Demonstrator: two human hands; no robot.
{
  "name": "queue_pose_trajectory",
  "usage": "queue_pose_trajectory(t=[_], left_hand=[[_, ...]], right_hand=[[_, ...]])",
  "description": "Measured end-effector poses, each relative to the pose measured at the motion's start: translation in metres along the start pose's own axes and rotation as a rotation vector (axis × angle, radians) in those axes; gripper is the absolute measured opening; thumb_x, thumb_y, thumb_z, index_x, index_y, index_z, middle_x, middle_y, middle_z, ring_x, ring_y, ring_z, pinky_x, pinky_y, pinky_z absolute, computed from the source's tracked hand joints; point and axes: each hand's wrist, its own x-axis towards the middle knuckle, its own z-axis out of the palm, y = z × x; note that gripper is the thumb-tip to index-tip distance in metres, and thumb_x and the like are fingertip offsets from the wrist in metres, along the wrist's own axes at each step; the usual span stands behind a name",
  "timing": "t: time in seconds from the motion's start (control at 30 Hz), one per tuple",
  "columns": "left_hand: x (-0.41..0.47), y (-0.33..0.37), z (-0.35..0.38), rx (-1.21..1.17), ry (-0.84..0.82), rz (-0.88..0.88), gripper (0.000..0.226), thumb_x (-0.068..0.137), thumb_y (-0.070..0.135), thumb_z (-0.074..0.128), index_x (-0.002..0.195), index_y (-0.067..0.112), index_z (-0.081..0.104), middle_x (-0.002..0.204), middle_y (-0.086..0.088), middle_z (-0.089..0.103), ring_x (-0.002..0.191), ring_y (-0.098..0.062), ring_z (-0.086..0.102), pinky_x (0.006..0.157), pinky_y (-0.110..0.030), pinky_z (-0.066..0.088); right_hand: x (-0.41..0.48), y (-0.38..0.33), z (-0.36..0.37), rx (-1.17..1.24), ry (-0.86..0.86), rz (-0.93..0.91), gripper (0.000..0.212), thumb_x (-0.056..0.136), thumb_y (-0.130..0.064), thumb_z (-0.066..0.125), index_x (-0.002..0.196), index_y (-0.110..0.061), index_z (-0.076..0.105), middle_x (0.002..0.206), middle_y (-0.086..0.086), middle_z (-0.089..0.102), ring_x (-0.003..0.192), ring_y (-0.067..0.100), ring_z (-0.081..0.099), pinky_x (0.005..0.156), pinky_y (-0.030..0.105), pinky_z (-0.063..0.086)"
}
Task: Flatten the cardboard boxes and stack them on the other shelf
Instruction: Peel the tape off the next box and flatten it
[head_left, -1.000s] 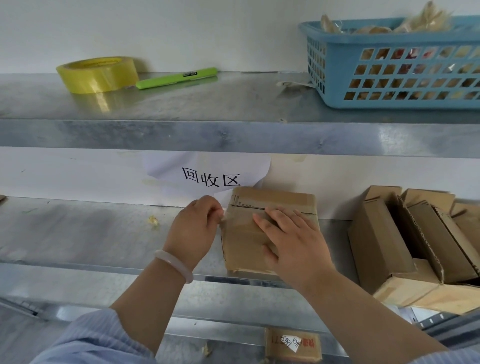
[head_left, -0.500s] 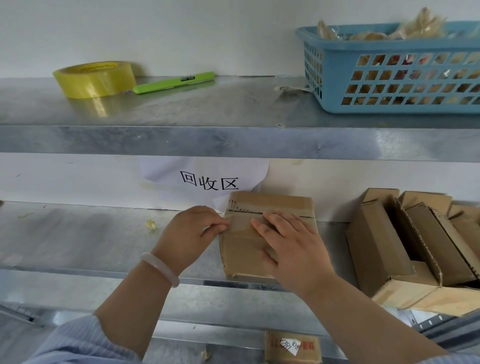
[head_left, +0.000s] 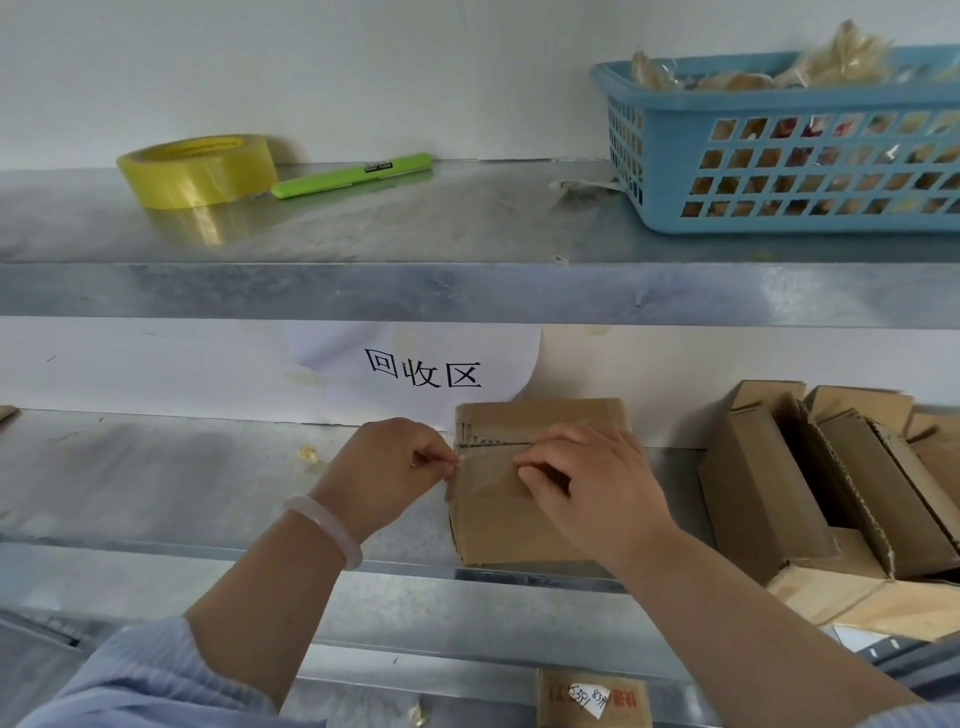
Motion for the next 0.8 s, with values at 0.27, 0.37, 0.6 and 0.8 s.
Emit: queue_pose_trajectory(t=[0.27,0.37,0.6,0.8], left_hand=[[0.011,-0.004,0.014,-0.091,0.22,0.042,0.005,0.091,0.019,0.049,0.087,0.02,0.051,0.086,0.003,0.061,0.076,-0.013,0.061,0.069,-0.035,0.054],[0.017,-0.001,0.016,-0.143,0.315,0.02,0.009,0.09,0.015,0.057,0.085,0.021,0.055,0.076,0.006,0.065,0.07,-0.01,0.063,0.067,-0.031,0.054],[0.018,-0.002,0.016,-0.157,0.28,0.331,0.012,0.085,0.011,0.069,0.094,0.016,0.076,0.088,0.008,0.069,0.082,-0.002,0.06,0.078,-0.008,0.045],[0.015,-0.027,0.011,-0.266,0.046,0.312,0.014,0.087,0.023,0.067,0.094,0.031,0.076,0.094,0.021,0.063,0.093,0.001,0.059,0.081,-0.007,0.041]], right_hand=[[0.017,0.007,0.002,-0.137,-0.255,0.004,0.051,0.091,-0.059,0.031,0.141,-0.05,0.037,0.156,-0.021,0.024,0.145,0.005,0.014,0.12,0.037,0.0],[0.016,0.008,0.003,-0.137,-0.267,0.018,0.054,0.089,-0.061,0.027,0.141,-0.051,0.036,0.154,-0.024,0.027,0.144,0.002,0.015,0.12,0.035,0.0],[0.017,0.003,0.001,-0.147,-0.261,0.043,0.051,0.089,-0.06,0.029,0.139,-0.052,0.038,0.152,-0.026,0.028,0.144,0.0,0.016,0.121,0.033,0.001],[0.019,0.001,0.002,-0.122,-0.227,0.076,0.044,0.091,-0.054,0.042,0.135,-0.055,0.042,0.15,-0.03,0.028,0.142,-0.006,0.015,0.12,0.027,-0.001]])
